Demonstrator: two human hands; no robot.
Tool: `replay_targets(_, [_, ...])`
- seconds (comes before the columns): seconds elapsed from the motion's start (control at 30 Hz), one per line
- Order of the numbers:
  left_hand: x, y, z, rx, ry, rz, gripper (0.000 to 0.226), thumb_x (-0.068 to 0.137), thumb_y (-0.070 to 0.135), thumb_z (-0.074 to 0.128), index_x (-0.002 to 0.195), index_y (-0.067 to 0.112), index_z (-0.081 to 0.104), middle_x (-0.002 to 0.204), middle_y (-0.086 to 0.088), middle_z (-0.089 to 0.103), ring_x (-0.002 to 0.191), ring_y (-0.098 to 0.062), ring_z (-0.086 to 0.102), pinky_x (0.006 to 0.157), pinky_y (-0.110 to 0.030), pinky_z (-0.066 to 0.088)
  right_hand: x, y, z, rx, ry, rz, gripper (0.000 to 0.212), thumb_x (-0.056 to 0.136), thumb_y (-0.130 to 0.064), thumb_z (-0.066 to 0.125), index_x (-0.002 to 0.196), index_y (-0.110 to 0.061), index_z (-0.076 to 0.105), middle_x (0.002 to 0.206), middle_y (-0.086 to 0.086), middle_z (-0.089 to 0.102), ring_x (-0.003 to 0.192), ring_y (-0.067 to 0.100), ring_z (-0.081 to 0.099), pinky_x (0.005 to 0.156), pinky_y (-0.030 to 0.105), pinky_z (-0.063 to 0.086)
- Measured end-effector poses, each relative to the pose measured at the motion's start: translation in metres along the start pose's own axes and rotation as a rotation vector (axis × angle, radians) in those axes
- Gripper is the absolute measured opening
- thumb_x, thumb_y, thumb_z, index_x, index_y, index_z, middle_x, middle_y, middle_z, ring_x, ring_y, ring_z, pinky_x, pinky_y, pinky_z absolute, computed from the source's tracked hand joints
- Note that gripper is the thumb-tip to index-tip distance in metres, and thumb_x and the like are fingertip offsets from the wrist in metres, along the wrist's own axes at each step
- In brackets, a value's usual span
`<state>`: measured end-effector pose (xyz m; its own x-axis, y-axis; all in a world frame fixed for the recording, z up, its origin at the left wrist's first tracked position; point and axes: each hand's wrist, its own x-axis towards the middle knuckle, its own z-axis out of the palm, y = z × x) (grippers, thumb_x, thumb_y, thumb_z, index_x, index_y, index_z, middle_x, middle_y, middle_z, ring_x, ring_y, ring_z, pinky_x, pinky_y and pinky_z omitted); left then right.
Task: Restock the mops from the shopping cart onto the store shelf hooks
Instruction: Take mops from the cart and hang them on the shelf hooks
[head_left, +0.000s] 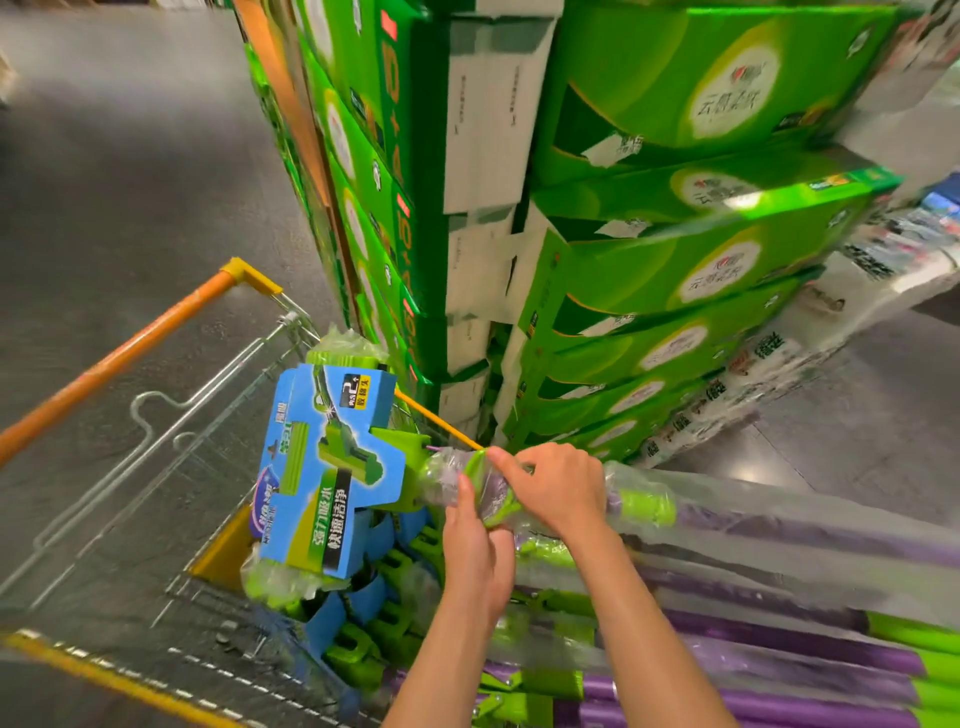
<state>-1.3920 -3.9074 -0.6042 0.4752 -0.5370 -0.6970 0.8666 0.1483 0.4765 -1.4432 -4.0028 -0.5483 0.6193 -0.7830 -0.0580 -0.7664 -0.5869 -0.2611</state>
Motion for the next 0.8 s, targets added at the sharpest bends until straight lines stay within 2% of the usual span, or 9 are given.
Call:
replay_targets(0.03, [-0.013,0.005,0.004,-0.03,-0.033,0.005,0.088,0.074,0.067,0.074,0.144,0.019,0.052,0.142,-0.004,0.059,0.123,-0.021,0.062,0.11,-0.045,0.045,-0.005,-0.003,-0.009,-0.008,0.018,-0.007,0.075,0.091,-0.078,0.028,0.054,-0.017,0.053,0.054,0.0,0.053,0.066,0.025,0.061,0.057,0.029,0.041])
replay_targets(0.07, [-0.025,0.01,0.01,-0.048,-0.072,0.02,0.075,0.084,0.06,0.067,0.143,0.015,0.053,0.138,-0.008,0.062,0.125,-0.023,0.062,0.113,-0.047,0.042,-0.01,-0.006,-0.017,-0.01,0.035,-0.017,0.075,0.092,-0.078,0.028,0.054,-0.018,0.053,0.053,0.0,0.053,0.064,0.024,0.06,0.056,0.028,0.041])
replay_targets(0.13, [-0.05,0.019,0.018,-0.093,-0.121,0.055,0.052,0.102,0.044,0.046,0.138,0.009,0.057,0.131,-0.014,0.066,0.124,-0.026,0.061,0.113,-0.048,0.041,-0.021,-0.012,-0.036,-0.009,0.077,-0.032,0.074,0.092,-0.077,0.029,0.049,-0.02,0.048,0.051,0.0,0.05,0.061,0.023,0.057,0.052,0.027,0.035])
replay_targets(0.2, [-0.077,0.026,0.024,-0.134,-0.177,0.049,0.048,0.107,0.038,0.038,0.131,0.005,0.062,0.128,-0.018,0.067,0.122,-0.028,0.061,0.112,-0.048,0.041,-0.034,-0.018,-0.056,-0.017,0.118,-0.036,0.075,0.092,-0.077,0.029,0.05,-0.018,0.049,0.049,0.0,0.048,0.057,0.021,0.053,0.049,0.026,0.028])
replay_targets(0.27, [-0.103,0.032,0.027,-0.143,-0.226,0.053,0.048,0.108,0.037,0.035,0.124,0.004,0.065,0.125,-0.018,0.068,0.12,-0.029,0.062,0.11,-0.047,0.043,-0.05,-0.023,-0.074,-0.016,0.17,-0.038,0.077,0.093,-0.077,0.028,0.05,-0.015,0.047,0.047,0.0,0.045,0.053,0.02,0.051,0.048,0.026,0.028])
replay_targets(0.43, [-0.157,0.033,0.028,-0.119,-0.268,0.109,0.048,0.108,0.036,0.037,0.128,0.003,0.064,0.128,-0.019,0.067,0.119,-0.027,0.063,0.104,-0.042,0.048,-0.095,-0.029,-0.106,0.021,0.27,-0.039,0.081,0.09,-0.079,0.021,0.047,-0.014,0.041,0.043,-0.002,0.039,0.042,0.013,0.043,0.047,0.025,0.037])
replay_targets(0.6, [-0.209,0.025,0.029,-0.01,-0.293,0.152,0.048,0.104,0.039,0.046,0.136,0.005,0.058,0.129,-0.016,0.067,0.12,-0.024,0.063,0.104,-0.042,0.049,-0.147,-0.025,-0.134,0.09,0.375,0.002,0.079,0.092,-0.077,0.03,0.047,-0.013,0.036,0.044,0.0,0.037,0.043,0.013,0.037,0.046,0.029,0.019])
replay_targets(0.73, [-0.246,0.019,0.033,0.07,-0.302,0.16,0.056,0.1,0.044,0.052,0.147,0.012,0.046,0.137,-0.011,0.063,0.128,-0.024,0.058,0.108,-0.041,0.045,-0.181,-0.02,-0.152,0.179,0.481,0.046,0.077,0.087,-0.077,0.03,0.047,-0.011,0.036,0.044,0.002,0.037,0.044,0.016,0.038,0.046,0.031,0.02])
replay_targets(0.8, [-0.266,0.017,0.036,0.092,-0.353,0.185,0.048,0.099,0.042,0.053,0.136,0.011,0.054,0.128,-0.011,0.067,0.116,-0.024,0.065,0.103,-0.043,0.047,-0.196,-0.018,-0.162,0.244,0.536,0.069,0.078,0.086,-0.078,0.031,0.047,-0.01,0.039,0.043,0.002,0.036,0.043,0.016,0.037,0.046,0.034,0.026])
